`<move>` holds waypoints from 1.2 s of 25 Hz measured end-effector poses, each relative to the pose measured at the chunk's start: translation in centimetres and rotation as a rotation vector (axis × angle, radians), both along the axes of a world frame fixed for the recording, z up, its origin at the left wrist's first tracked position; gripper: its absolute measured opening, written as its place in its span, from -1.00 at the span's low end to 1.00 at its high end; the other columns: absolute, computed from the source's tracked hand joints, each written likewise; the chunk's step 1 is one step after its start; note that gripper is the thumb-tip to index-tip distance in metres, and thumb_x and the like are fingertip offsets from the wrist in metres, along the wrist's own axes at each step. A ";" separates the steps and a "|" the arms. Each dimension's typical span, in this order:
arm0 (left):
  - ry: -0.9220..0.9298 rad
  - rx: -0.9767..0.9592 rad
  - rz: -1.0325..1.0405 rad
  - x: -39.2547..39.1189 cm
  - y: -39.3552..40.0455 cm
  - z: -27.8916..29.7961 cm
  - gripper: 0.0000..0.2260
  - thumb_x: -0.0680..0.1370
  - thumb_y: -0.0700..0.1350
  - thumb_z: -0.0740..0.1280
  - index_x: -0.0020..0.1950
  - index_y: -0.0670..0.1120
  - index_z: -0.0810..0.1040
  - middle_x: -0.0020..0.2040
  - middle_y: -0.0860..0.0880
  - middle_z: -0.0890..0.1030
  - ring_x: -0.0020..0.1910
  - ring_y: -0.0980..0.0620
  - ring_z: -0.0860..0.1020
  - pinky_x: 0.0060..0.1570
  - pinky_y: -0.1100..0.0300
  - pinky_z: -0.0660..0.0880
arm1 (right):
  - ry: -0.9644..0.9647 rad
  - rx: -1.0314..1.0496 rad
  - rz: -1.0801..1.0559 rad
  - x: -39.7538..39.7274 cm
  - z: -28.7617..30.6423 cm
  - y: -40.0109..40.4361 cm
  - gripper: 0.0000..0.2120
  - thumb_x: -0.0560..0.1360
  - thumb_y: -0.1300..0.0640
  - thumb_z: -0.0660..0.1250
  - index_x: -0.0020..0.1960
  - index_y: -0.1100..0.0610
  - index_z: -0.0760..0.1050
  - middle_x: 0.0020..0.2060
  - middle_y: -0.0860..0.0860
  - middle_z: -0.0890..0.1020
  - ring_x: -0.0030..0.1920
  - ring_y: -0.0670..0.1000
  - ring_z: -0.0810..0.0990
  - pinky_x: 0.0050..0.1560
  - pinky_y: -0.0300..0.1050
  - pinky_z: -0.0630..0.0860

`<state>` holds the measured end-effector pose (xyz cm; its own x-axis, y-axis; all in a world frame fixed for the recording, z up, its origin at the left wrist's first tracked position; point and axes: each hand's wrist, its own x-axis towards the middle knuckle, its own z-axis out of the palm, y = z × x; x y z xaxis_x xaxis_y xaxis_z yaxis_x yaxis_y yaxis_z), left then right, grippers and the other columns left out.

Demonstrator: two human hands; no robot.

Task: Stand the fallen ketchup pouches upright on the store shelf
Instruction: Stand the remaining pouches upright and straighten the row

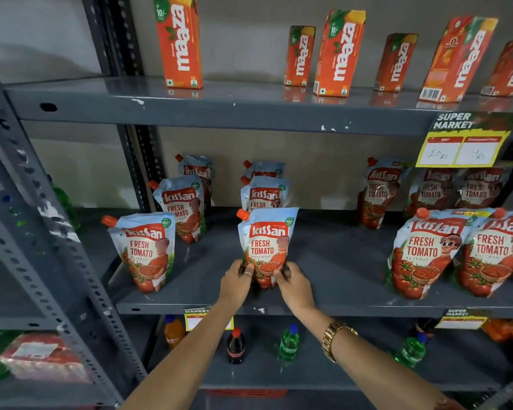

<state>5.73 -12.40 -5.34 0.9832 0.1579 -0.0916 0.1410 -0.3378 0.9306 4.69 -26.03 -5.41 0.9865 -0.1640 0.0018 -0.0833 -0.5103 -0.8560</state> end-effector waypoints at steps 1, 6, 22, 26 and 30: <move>0.009 -0.015 -0.010 0.0 0.0 0.2 -0.73 0.59 -0.08 0.17 0.24 -0.15 0.46 0.21 -0.14 0.57 0.16 -0.07 0.51 0.10 0.14 0.41 | -0.008 -0.006 -0.015 -0.1 0.1 0.1 -0.68 0.53 0.08 0.24 0.23 0.18 0.40 0.17 0.13 0.60 0.17 0.12 0.56 0.15 -0.04 0.48; -0.026 -0.210 0.201 -0.7 1.0 0.6 -0.73 0.55 -0.12 0.25 0.21 -0.17 0.51 0.12 -0.08 0.57 0.06 0.02 0.47 0.06 0.24 0.34 | -0.238 0.022 -0.165 -1.7 0.2 1.2 -0.84 0.51 0.14 0.27 0.08 0.10 0.40 0.07 0.10 0.55 -0.03 0.02 0.59 -0.17 -0.37 0.48; -0.268 -0.199 0.823 -2.9 14.7 0.7 -0.75 0.55 -0.19 0.15 0.11 -0.28 0.52 0.13 -0.28 0.57 0.13 -0.24 0.52 0.08 0.05 0.44 | -0.230 0.073 0.359 -0.9 -0.2 13.9 -0.83 0.52 0.16 0.24 0.07 0.11 0.52 -0.06 0.07 0.65 -0.12 -0.10 0.56 -0.06 -0.23 0.54; -0.223 -0.242 0.713 -2.8 16.5 0.8 -0.67 0.59 -0.15 0.14 0.32 -0.22 0.41 0.30 -0.23 0.49 0.26 -0.19 0.46 0.22 0.05 0.39 | -0.081 0.119 0.423 0.0 0.5 17.1 -0.71 0.52 0.12 0.24 0.23 0.10 0.43 0.15 0.08 0.58 0.10 -0.01 0.57 0.13 -0.12 0.50; -0.113 -0.397 0.545 -2.6 17.2 0.6 -0.58 0.62 -0.04 0.06 0.48 -0.09 0.22 0.44 -0.17 0.37 0.39 -0.14 0.35 0.40 0.02 0.27 | 0.136 0.135 0.492 0.8 0.9 19.3 -0.44 0.52 0.02 0.23 0.47 0.03 0.13 0.43 0.06 0.33 0.36 0.08 0.39 0.35 -0.02 0.34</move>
